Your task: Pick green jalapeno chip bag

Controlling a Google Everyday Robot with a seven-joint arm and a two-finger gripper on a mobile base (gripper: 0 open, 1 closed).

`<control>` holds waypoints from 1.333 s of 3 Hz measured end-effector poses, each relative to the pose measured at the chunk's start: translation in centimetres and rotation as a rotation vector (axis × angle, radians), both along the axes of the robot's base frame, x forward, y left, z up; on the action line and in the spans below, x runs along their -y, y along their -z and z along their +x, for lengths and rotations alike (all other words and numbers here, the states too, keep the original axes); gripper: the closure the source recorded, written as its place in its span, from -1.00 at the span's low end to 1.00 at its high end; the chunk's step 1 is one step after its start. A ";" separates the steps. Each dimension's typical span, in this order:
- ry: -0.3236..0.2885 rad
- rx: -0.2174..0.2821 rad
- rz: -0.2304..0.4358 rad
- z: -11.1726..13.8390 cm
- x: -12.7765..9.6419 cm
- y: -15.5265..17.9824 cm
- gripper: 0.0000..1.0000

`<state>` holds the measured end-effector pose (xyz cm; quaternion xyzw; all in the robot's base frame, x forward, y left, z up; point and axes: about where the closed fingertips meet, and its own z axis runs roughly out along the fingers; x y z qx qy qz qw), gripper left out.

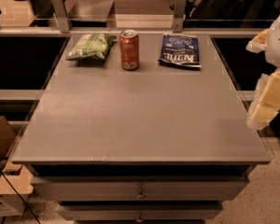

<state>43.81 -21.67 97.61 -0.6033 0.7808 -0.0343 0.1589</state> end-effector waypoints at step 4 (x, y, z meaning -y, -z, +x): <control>-0.190 0.194 0.281 3.0 -9.7 -2.2 -1.00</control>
Offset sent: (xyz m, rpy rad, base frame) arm 0.0103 0.0223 0.0056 0.0723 -0.0460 0.0658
